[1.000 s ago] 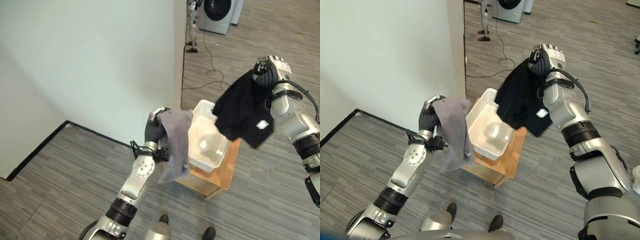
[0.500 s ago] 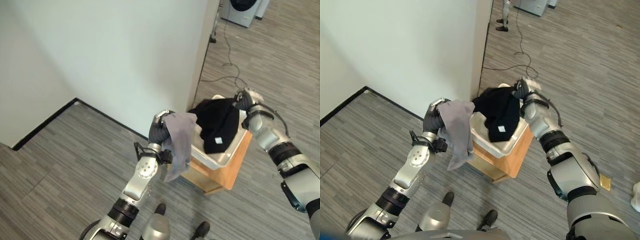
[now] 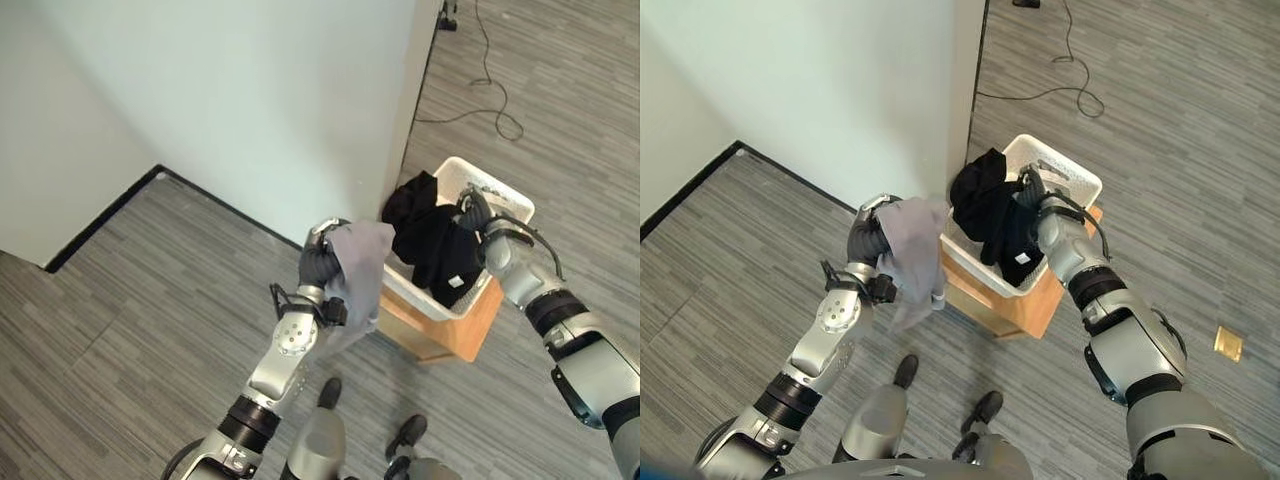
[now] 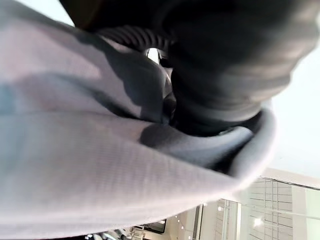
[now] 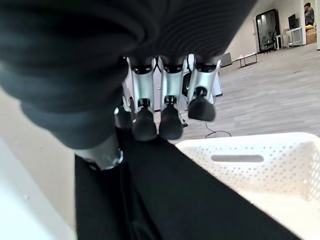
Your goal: Pick up bed clothes into laundry basket.
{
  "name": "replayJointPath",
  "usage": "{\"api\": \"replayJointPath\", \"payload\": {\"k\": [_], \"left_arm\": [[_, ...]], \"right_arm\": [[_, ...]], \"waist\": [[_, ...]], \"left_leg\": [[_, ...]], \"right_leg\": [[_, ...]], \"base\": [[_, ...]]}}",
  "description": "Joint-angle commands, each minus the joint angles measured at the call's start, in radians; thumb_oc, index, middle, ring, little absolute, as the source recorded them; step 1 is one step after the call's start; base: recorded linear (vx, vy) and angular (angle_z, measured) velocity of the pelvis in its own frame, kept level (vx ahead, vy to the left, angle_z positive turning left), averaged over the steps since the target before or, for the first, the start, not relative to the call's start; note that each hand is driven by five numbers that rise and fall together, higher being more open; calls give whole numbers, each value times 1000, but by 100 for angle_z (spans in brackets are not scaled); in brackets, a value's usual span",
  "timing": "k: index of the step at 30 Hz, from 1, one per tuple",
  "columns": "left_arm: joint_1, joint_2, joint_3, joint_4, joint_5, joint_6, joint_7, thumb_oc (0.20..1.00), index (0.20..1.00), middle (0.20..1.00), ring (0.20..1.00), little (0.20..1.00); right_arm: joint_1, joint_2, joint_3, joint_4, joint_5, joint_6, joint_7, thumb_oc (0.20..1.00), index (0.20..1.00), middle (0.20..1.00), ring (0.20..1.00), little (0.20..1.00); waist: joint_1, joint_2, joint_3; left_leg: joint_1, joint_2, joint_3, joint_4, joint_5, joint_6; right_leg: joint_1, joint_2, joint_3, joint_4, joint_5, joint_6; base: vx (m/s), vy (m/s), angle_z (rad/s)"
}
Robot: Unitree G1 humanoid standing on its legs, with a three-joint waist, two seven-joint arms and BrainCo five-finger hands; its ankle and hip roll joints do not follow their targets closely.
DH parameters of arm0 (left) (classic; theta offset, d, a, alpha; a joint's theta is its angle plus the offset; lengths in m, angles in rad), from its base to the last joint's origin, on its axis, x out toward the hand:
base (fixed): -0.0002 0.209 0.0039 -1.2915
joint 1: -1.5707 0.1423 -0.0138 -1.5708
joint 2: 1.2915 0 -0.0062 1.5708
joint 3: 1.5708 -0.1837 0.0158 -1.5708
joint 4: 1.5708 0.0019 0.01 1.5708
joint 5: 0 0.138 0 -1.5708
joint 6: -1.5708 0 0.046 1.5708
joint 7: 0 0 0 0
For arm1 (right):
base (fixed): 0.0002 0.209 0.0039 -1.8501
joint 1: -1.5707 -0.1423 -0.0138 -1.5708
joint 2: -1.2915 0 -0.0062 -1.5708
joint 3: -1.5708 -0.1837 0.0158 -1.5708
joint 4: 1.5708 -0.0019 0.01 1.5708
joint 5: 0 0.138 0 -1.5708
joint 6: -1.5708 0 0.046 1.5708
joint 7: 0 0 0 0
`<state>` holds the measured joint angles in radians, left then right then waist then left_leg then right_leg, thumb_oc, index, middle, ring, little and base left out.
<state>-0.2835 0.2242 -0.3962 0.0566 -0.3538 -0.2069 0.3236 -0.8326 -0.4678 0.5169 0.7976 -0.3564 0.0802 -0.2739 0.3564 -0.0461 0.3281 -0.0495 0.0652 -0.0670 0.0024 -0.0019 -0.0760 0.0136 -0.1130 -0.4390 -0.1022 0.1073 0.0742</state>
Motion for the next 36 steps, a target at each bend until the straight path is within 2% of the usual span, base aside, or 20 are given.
{"api": "replayJointPath", "payload": {"k": [1,7,8,9,10,16,25,28,31,32,36], "left_arm": [[-106,-55,-57,-24,-34,-76,0,200,200,200,200,200],[-108,-64,-81,-23,-16,-64,-18,200,200,200,200,200],[-108,-64,-81,-24,-15,-62,-18,200,200,200,200,200],[-107,-62,-81,-23,-11,-60,-17,200,200,200,200,200],[-106,-62,-79,-24,-11,-61,-16,200,200,200,200,200],[-73,-53,-47,-24,-21,-65,-7,200,200,200,200,200],[-31,-13,35,-47,23,-67,48,200,200,200,200,200],[-33,3,62,-69,80,-65,77,200,200,200,200,200],[-40,17,63,-85,127,-57,85,200,200,200,200,200],[-54,39,78,-107,191,-41,95,200,200,200,200,200],[-96,99,120,-182,299,-16,97,200,200,200,200,200]], "right_arm": [[-6,14,47,-25,-45,-27,15,200,200,200,200,200],[46,68,99,144,-108,-26,46,200,200,200,200,200],[43,70,98,158,-110,-25,44,351,351,351,351,351],[38,64,94,166,-115,-23,38,890,890,890,890,890],[36,60,92,164,-118,-22,36,1000,1000,1000,1000,1000],[35,-14,42,71,-108,-23,18,1000,1000,1000,1000,1000],[67,-113,-126,-293,-38,-32,-48,1000,1000,1000,1000,1000],[176,-111,-239,-414,65,-77,-86,1000,1000,1000,1000,1000],[284,-89,-299,-432,145,-99,-86,1000,1000,1000,1000,1000],[422,-65,-316,-400,189,-112,-41,1000,1000,1000,1000,1000],[612,-25,-312,-277,216,-107,55,1000,1000,1000,1000,1000]], "waist": [[5,32,-21],[17,50,-10],[17,53,-10],[17,57,-10],[17,60,-10],[5,73,-34],[-23,84,-90],[-44,90,-106],[-61,91,-113],[-75,95,-117],[-84,108,-126]], "left_leg": [[-37,79,38,-90,108,-95],[-48,80,30,-90,116,-101],[-49,81,30,-90,117,-102],[-50,80,30,-90,119,-104],[-51,80,30,-90,120,-105],[-43,79,41,-90,118,-107],[-6,75,68,-90,103,-99],[4,72,77,-90,96,-93],[8,71,82,-90,92,-89],[13,69,87,-90,89,-86],[20,65,92,-90,87,-86]], "right_leg": [[142,-18,-84,15,-152,93],[138,-19,-93,15,-156,95],[137,-20,-94,15,-156,95],[137,-20,-94,15,-157,95],[137,-21,-95,15,-157,95],[149,-30,-97,15,-160,100],[173,-44,-78,15,-164,104],[175,-50,-68,15,-165,106],[176,-55,-61,15,-164,108],[176,-57,-57,15,-163,109],[180,-65,-60,15,-163,113]], "base": [[0,0,0],[-8,-3,2],[0,0,0],[0,0,0],[0,0,0],[22,2,1],[70,-11,-2],[63,-10,-8],[31,-15,-6],[0,0,0],[18,-34,-4]]}}
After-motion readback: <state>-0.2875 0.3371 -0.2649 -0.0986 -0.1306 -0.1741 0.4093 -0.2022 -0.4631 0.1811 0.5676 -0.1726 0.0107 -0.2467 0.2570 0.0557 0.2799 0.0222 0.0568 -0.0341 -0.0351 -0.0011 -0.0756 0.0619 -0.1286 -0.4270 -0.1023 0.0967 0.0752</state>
